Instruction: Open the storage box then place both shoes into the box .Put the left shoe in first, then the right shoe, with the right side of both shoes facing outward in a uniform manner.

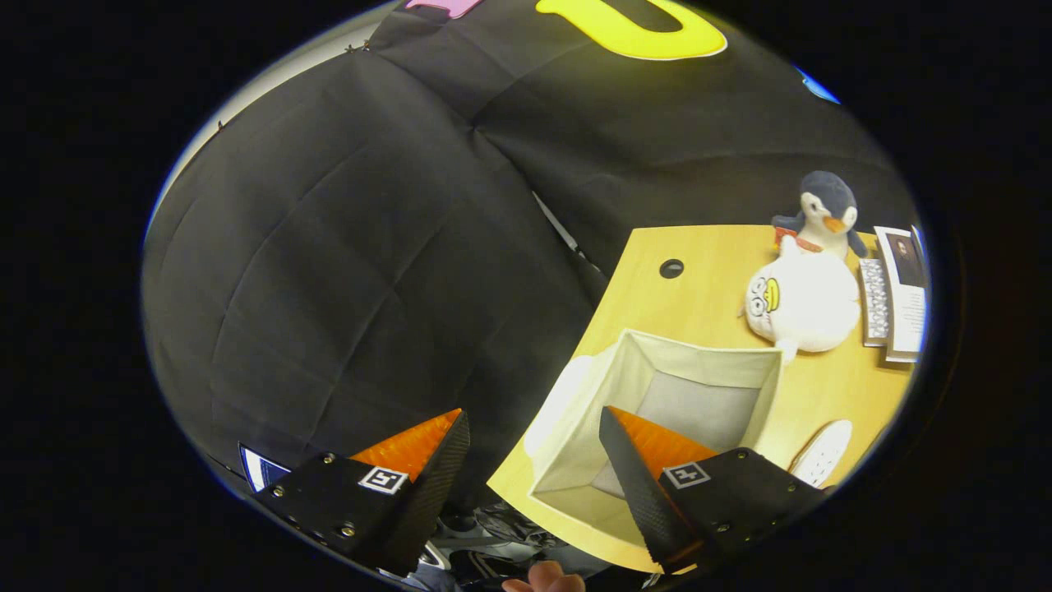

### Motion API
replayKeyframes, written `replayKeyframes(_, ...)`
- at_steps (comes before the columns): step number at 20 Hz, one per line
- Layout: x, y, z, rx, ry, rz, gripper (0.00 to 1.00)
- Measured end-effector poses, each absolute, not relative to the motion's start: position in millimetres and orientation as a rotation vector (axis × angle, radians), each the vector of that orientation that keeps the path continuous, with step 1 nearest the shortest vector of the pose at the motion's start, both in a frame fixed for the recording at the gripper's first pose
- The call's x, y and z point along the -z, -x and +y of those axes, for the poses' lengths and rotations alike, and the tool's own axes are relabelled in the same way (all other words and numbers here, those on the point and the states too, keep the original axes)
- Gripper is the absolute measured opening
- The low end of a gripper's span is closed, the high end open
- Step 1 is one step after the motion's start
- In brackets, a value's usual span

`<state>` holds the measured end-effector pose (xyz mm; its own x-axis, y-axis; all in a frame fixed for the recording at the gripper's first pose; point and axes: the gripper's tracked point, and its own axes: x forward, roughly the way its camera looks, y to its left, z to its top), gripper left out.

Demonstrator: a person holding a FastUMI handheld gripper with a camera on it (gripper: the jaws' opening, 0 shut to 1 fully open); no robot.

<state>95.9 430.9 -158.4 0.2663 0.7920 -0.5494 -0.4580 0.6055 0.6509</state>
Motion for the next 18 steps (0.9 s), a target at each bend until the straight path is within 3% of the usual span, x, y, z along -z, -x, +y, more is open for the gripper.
replayKeyframes(18,257,-97,231,-0.596,-0.308,1.074,0.97)
